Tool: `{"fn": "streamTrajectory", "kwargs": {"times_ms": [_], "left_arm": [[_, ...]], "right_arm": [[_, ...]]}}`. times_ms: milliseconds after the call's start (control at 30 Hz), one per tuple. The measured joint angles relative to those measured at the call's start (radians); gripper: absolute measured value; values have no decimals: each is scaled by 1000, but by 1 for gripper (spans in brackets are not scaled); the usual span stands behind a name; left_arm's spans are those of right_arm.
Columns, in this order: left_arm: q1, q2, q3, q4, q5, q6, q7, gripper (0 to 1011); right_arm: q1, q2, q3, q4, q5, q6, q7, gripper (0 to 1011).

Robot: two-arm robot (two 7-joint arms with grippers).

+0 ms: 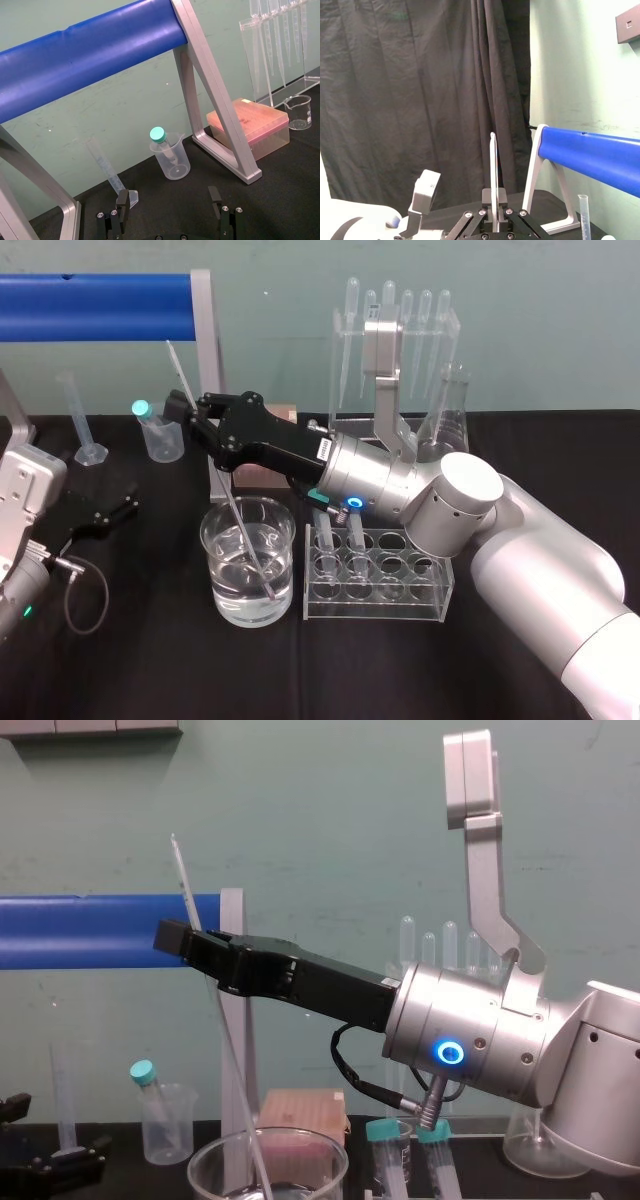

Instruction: Hold the thermometer with one hand and immerse one end into the beaker, then reinsert it into the test tube rack.

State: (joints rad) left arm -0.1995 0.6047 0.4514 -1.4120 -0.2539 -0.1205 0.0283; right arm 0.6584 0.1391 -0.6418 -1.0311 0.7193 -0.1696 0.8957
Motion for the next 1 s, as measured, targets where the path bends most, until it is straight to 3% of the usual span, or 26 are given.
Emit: {"fn": "streamTrajectory", "kwargs": {"times_ms": [1000], "left_arm": [[0,0,0,0,0,0,0,1008]], "right_arm": [[0,0,0,0,0,0,0,56]]}}
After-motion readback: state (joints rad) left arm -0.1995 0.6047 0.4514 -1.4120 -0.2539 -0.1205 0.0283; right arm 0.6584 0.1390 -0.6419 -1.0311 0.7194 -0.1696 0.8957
